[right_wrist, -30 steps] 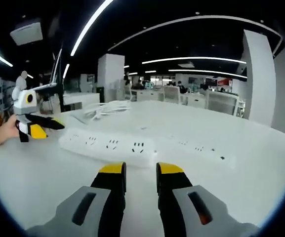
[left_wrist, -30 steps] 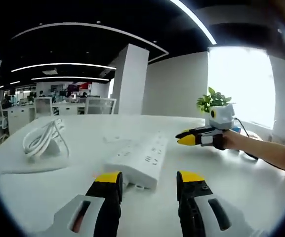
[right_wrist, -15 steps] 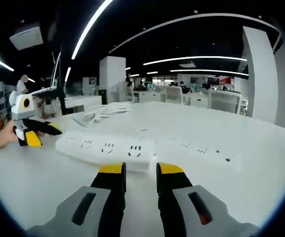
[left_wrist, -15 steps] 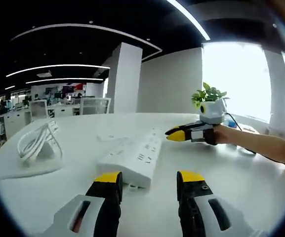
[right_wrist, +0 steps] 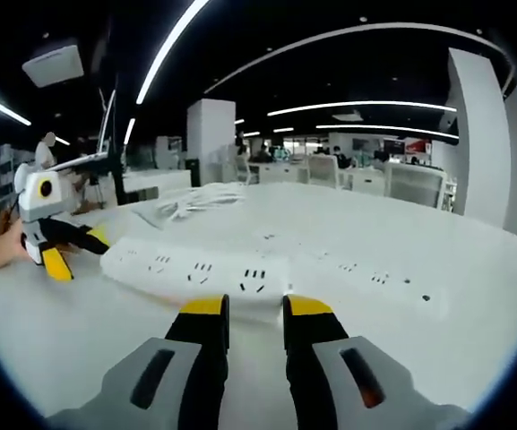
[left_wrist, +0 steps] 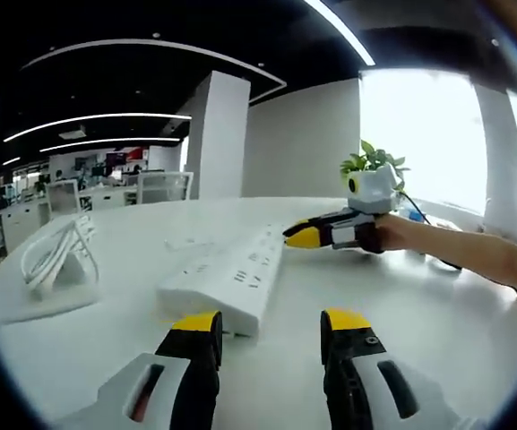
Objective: Straighten the power strip on the desk, plug the charger into it
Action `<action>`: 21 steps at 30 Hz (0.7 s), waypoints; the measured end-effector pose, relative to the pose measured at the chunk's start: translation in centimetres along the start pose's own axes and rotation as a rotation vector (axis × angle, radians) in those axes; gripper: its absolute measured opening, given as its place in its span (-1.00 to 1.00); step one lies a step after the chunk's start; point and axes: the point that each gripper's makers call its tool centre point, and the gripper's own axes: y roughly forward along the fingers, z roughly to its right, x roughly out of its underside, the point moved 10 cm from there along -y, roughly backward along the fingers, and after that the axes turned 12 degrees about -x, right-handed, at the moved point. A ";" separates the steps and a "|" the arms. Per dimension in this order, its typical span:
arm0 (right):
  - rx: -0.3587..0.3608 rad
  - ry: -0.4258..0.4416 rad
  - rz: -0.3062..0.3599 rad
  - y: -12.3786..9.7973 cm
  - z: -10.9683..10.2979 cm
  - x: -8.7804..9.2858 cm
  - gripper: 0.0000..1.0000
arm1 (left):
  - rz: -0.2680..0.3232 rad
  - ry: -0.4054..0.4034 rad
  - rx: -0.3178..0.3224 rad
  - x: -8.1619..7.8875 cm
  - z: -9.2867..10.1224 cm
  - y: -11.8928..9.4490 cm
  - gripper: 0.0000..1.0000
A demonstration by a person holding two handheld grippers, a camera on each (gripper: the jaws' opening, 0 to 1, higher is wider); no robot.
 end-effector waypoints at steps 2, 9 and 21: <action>0.001 0.005 0.003 0.0 0.0 0.0 -0.53 | -0.001 0.002 -0.001 0.0 0.0 0.1 -0.10; -0.005 -0.005 -0.010 0.1 0.0 0.2 -0.53 | -0.003 0.011 -0.011 0.3 0.5 0.2 -0.11; -0.014 0.027 0.005 0.1 -0.1 0.4 -0.54 | -0.002 -0.001 -0.010 0.2 0.3 0.3 -0.11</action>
